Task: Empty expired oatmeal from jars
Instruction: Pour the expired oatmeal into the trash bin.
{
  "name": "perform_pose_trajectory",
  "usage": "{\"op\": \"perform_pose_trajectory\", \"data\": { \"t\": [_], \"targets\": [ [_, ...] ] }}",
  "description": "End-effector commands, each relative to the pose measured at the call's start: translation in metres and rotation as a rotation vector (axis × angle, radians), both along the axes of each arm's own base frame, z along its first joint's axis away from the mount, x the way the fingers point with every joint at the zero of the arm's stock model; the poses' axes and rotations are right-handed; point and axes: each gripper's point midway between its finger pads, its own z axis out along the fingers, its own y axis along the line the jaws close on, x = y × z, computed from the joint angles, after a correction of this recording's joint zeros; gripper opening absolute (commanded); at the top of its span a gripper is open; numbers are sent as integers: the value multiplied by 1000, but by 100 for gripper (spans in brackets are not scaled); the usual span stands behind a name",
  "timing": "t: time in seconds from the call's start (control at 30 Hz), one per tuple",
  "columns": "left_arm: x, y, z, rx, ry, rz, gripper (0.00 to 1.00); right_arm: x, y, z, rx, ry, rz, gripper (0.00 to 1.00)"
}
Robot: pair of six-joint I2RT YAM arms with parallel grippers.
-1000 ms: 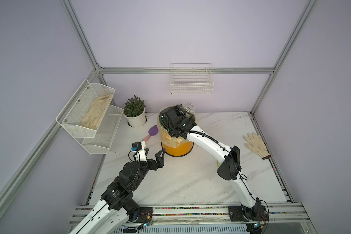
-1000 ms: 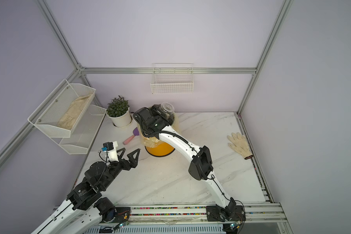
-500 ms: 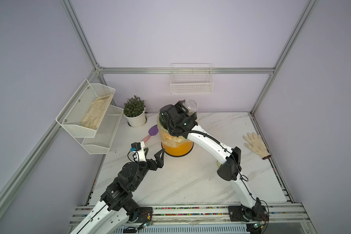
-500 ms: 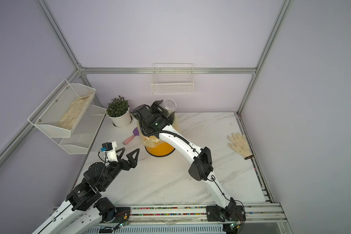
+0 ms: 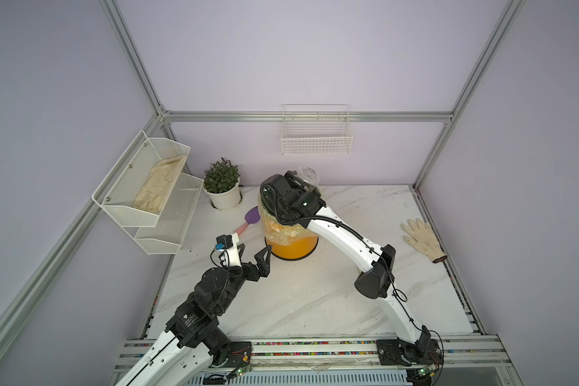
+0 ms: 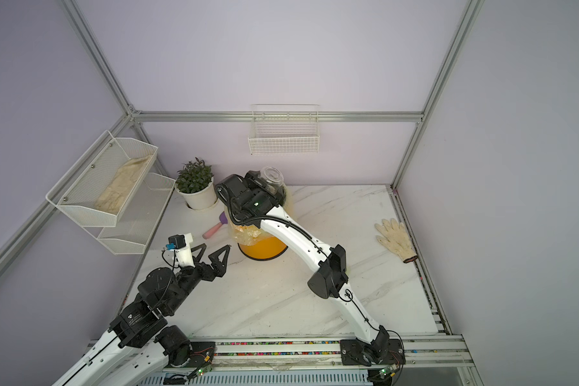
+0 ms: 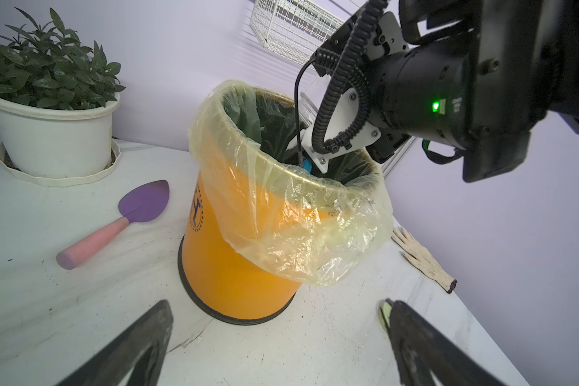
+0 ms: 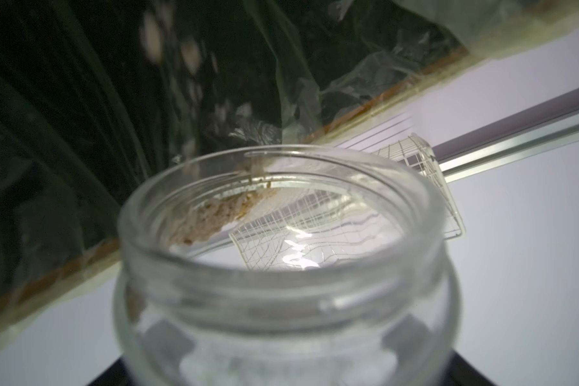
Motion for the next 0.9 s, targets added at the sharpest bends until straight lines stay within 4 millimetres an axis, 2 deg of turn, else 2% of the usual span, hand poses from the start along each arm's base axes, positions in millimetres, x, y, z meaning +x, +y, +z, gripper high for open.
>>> {"op": "perform_pose_trajectory", "data": {
  "t": [0.0,0.03,0.07,0.1,0.13,0.2,0.27,0.33,0.37,0.4,0.43,0.47,0.5,0.53,0.57,0.6,0.63,0.7,0.73,0.83,0.87],
  "targets": [
    [-1,3,1,-19,-7,7,100,11,6,52,-181,-55,83,4],
    [-1,3,0,-19,-9,8,100,8,-13,40,-225,-5,10,4],
    [-2,5,0,-14,-12,12,100,4,-18,39,-236,13,-7,4],
    [-3,7,0,-14,-11,18,100,6,-3,49,-189,-18,56,4],
    [-4,8,0,-18,-13,21,100,10,2,55,-163,-44,78,4],
    [-5,10,1,-26,-22,25,100,9,-12,52,-180,-28,44,4],
    [-6,11,1,-24,-24,29,100,6,-7,56,-143,-21,108,4],
    [-7,12,0,-22,-24,31,100,10,-21,52,-146,-16,60,4],
    [-6,12,-1,-21,-24,35,100,9,-36,42,-187,3,-12,4],
    [-5,11,0,-21,-24,32,100,8,-35,43,-182,10,4,3],
    [-5,10,0,-19,-22,26,100,8,-15,54,-116,-7,108,4],
    [-4,9,0,-19,-18,24,100,9,-8,60,-97,-8,160,4],
    [-4,8,-1,-23,-15,21,100,11,-9,59,-84,-5,166,4],
    [-3,7,-1,-25,-15,19,100,12,-25,46,-124,36,112,5],
    [-3,6,0,-26,-16,14,100,13,-47,43,-200,59,36,4],
    [-3,5,1,-26,-16,8,100,19,-37,60,-185,4,85,4],
    [-3,4,1,-24,-16,6,100,25,-13,81,-136,-73,200,4],
    [-1,6,-2,-19,-15,21,100,19,-47,58,-265,37,37,4],
    [-1,5,-1,-18,-17,20,100,16,-44,52,-260,35,10,4],
    [-1,4,-4,-24,-6,14,100,9,-12,61,-233,-18,88,4],
    [-1,4,-5,-23,-5,15,100,6,-24,51,-276,1,16,4]
  ]
}}
